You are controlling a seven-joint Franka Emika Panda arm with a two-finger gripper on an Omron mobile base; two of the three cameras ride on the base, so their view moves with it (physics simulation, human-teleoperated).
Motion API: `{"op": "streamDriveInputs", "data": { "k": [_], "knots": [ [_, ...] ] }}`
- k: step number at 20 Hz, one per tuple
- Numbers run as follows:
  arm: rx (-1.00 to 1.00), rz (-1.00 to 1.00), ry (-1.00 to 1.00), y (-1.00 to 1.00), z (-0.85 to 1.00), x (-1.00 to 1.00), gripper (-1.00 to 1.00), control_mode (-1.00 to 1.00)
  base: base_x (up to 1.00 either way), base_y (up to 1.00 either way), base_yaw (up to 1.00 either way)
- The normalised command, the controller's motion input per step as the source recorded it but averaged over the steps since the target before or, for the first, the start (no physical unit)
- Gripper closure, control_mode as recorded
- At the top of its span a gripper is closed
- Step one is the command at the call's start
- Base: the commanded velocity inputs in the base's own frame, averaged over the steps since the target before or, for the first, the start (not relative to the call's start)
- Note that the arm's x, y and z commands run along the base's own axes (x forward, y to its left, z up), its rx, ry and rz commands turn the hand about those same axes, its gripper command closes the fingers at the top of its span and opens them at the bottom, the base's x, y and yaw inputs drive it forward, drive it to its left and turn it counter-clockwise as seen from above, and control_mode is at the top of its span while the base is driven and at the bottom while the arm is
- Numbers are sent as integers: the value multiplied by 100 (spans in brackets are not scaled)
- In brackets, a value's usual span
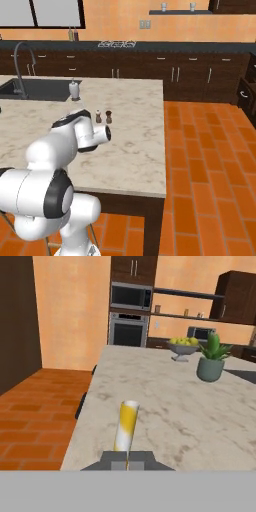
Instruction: Take a straw from the drawer in front and place it inside the glass cup on the dining counter.
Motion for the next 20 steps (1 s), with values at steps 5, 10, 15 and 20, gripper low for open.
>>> {"op": "streamDriveInputs", "data": {
  "k": [5,10,15,20],
  "knots": [
    [0,0,-1,0,-21,0,-100,-100,0,0,0],
    [0,0,-6,-5,0,-9,-100,-100,0,0,0],
    [0,0,-12,-26,54,-22,-100,-100,0,0,0],
    [-8,0,-11,-27,100,-27,-100,-100,0,0,0]
  ]
}}
